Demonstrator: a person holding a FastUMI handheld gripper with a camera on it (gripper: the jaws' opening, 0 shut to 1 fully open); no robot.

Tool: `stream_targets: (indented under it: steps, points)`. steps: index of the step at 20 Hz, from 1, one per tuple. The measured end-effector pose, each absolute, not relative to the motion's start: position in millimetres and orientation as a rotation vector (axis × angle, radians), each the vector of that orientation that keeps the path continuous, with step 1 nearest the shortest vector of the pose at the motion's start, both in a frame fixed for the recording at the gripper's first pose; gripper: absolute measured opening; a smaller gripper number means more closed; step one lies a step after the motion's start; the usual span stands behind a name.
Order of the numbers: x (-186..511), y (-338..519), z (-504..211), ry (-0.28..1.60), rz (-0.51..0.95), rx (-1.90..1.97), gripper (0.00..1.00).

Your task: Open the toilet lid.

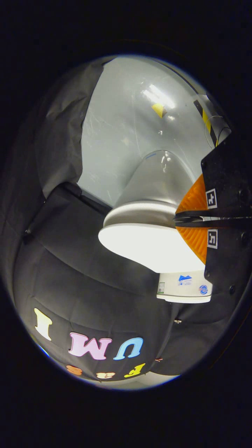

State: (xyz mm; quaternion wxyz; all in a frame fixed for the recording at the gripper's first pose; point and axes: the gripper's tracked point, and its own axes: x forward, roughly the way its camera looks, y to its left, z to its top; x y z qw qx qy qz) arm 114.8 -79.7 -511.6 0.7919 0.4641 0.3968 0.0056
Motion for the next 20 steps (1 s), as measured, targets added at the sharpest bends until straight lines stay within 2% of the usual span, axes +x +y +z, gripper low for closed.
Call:
stream_targets:
  steps: [8, 20]
  points:
    - [122, -54, -423, 0.772, 0.008, 0.902, 0.07]
    - [135, 44, -285, 0.704, 0.044, 0.56, 0.07]
